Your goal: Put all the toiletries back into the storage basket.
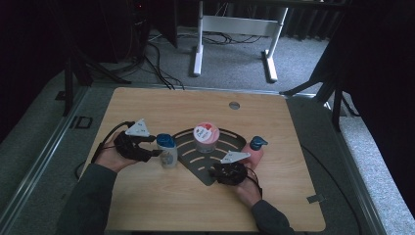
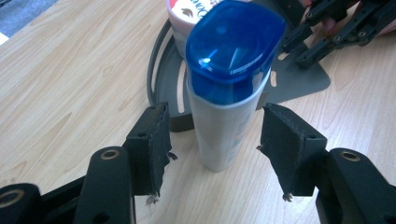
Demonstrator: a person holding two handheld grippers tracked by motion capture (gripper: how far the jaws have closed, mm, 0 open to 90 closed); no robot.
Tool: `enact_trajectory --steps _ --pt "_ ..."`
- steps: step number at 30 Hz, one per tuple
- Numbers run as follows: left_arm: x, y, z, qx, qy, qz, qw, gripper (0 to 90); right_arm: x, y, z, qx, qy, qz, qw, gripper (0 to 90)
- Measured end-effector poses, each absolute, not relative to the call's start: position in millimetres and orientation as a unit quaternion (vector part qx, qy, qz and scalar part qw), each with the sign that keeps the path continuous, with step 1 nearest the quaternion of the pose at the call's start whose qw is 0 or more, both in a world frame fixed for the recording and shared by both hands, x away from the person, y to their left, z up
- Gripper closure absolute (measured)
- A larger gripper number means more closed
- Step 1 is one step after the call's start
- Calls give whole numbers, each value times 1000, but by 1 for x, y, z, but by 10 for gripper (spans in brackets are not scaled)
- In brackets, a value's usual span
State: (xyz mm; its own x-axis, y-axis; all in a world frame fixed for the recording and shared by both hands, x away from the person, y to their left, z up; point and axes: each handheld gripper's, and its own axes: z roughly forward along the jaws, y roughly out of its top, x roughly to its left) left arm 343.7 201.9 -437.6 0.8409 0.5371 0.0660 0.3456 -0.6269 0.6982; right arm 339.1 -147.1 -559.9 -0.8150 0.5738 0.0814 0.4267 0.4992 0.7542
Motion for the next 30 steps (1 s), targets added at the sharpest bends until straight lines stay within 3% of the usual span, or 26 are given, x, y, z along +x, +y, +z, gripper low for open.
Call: enact_trajectory --steps 30 --pt "362 183 -425 916 216 107 320 431 339 -147 -560 291 860 408 90 626"
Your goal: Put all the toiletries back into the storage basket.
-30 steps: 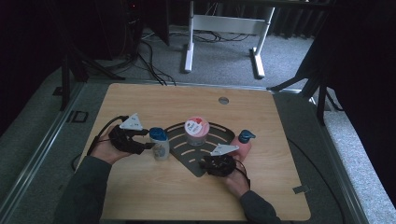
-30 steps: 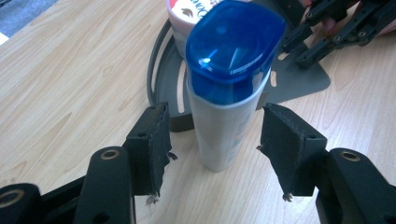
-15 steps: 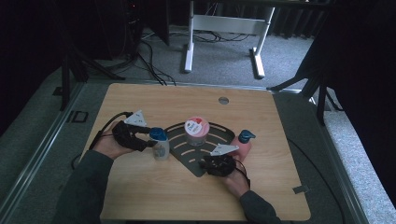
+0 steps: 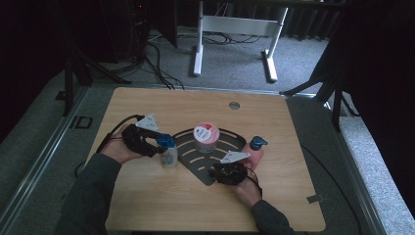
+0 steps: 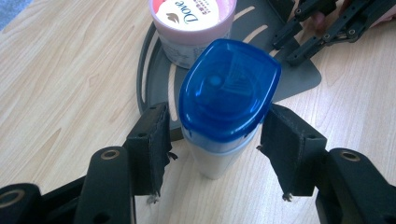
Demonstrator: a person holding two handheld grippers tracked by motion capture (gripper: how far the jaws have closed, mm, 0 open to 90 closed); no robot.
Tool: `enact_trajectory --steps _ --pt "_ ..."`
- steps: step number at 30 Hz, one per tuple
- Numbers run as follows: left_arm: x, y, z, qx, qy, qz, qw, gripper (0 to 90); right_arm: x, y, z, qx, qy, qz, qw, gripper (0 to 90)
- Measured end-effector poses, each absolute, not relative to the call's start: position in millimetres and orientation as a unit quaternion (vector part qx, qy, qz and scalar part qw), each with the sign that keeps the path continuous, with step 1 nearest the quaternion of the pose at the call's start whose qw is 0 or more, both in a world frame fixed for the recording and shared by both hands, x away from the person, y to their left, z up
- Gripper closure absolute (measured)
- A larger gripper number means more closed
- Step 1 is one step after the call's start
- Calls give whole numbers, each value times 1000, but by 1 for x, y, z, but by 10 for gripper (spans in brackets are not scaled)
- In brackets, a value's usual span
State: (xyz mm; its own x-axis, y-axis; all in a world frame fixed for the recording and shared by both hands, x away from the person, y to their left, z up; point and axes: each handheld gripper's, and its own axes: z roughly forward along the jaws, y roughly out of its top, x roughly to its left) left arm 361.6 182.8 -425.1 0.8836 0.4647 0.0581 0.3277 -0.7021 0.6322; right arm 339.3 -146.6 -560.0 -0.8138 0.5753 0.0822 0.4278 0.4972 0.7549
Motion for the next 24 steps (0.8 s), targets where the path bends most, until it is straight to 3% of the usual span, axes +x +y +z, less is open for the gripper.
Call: enact_trajectory --steps 14,24 --pt "364 175 -423 922 222 95 301 526 339 -147 -560 291 861 408 90 626" --pt "366 169 -420 930 220 99 278 513 339 -147 -560 291 861 408 90 626"
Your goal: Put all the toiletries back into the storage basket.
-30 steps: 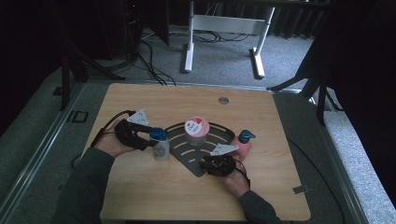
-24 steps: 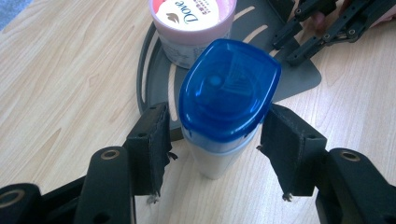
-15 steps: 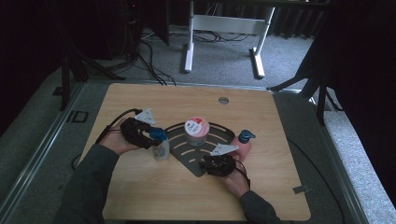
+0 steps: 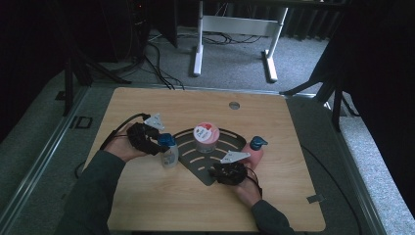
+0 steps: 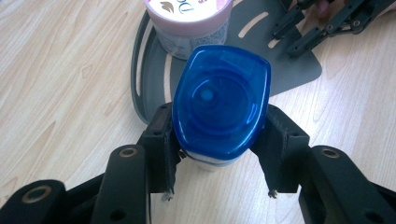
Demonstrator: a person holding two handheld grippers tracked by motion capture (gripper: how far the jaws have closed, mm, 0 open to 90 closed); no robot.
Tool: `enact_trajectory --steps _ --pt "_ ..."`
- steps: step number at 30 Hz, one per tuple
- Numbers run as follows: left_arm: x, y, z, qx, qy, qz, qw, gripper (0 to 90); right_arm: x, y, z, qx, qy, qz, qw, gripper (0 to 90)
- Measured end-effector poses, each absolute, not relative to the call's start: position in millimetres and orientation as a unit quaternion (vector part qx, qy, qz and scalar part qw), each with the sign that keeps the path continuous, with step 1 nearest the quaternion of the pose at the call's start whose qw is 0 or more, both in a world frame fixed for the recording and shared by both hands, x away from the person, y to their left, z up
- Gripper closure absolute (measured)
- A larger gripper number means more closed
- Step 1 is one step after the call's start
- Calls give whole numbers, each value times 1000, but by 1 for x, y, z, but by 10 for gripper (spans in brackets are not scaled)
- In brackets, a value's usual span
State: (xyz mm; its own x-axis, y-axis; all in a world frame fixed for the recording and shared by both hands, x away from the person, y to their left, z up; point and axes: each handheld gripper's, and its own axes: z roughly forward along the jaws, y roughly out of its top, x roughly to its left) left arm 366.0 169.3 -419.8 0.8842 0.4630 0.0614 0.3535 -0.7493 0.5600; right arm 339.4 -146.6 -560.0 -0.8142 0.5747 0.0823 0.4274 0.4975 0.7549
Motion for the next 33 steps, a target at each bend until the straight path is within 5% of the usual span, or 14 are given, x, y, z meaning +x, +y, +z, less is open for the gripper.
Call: enact_trajectory --steps 12,33 --pt "376 158 -423 941 212 87 251 449 339 -147 -560 292 860 408 89 626" --pt "384 142 -434 956 197 71 207 492 339 -147 -560 291 861 408 89 626"
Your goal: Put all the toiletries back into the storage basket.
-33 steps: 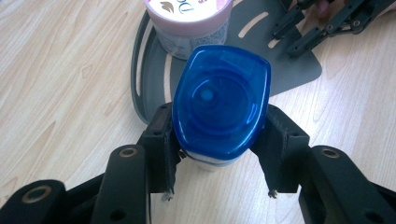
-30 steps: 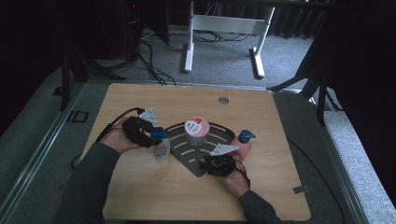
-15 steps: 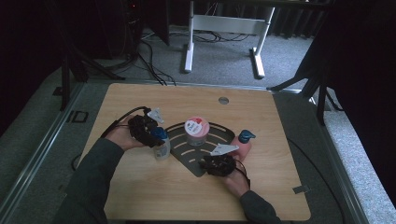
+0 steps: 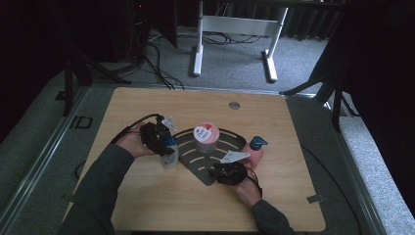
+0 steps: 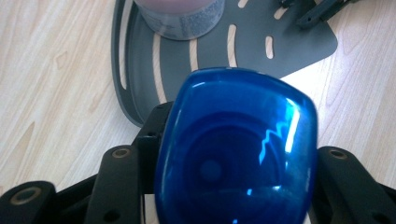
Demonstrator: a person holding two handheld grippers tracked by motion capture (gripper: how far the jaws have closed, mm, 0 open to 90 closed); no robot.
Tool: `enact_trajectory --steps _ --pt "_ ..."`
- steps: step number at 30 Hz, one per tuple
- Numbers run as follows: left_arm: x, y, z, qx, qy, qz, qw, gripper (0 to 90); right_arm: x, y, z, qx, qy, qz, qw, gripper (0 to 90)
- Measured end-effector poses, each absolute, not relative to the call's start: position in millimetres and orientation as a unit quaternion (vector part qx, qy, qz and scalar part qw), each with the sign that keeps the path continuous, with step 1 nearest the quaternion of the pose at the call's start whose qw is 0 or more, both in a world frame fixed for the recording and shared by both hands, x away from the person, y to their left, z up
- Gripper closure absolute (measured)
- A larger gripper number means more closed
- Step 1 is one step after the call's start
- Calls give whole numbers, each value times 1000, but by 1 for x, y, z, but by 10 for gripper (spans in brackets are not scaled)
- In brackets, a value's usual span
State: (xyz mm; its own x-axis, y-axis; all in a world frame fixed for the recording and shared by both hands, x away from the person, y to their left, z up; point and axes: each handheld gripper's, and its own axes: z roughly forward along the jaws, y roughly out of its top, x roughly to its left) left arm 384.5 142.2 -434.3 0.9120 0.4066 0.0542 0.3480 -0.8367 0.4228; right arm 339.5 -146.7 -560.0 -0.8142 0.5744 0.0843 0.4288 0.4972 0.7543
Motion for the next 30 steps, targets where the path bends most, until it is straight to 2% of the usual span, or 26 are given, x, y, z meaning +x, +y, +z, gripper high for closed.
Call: enact_trajectory --steps 30 --pt "388 138 -443 961 199 51 184 522 339 -146 -560 291 861 408 90 626"
